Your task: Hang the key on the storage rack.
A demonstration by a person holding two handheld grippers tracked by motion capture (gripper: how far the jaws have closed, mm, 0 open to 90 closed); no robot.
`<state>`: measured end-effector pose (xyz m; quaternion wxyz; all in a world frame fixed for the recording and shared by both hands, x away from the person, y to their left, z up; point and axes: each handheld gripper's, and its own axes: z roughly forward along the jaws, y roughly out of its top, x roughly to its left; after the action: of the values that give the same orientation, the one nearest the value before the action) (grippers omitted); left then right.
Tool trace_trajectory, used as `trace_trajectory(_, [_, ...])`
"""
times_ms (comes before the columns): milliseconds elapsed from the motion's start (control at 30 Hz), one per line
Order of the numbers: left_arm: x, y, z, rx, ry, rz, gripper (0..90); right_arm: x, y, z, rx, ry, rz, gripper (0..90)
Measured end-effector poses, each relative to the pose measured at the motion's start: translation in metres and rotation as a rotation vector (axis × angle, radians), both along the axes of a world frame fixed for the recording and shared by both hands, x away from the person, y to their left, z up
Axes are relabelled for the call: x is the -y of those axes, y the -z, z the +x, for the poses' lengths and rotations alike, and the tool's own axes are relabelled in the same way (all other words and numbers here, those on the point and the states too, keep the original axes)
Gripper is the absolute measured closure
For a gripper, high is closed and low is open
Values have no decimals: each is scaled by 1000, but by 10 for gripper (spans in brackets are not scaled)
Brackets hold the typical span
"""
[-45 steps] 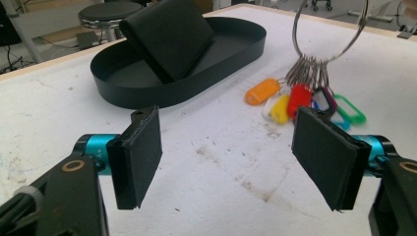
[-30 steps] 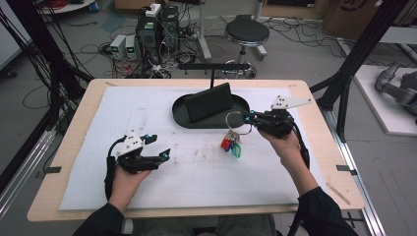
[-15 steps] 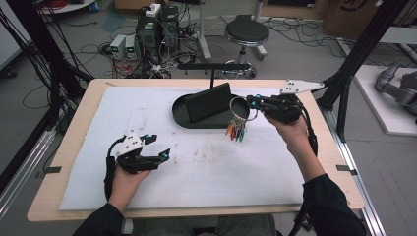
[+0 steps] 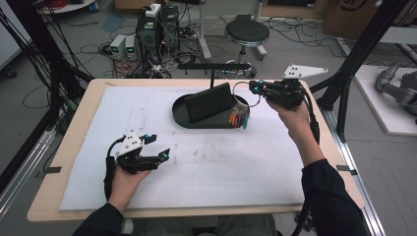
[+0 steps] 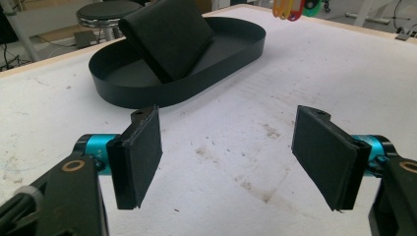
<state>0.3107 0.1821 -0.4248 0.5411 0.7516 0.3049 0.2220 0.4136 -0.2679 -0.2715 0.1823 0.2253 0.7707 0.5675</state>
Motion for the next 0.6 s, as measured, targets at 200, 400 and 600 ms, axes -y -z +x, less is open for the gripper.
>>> trace_trajectory(200, [-2,0,0,0,-7,-3,272,-3,-1,16,7,15,0,882])
trace_trajectory(400, [-2,1,0,-2,-8,-4,272,-6,3,29,-5,34,-7,882])
trace_trajectory(600, [-3,1,0,-3,-10,-2,272,-8,10,40,-12,61,-16,882])
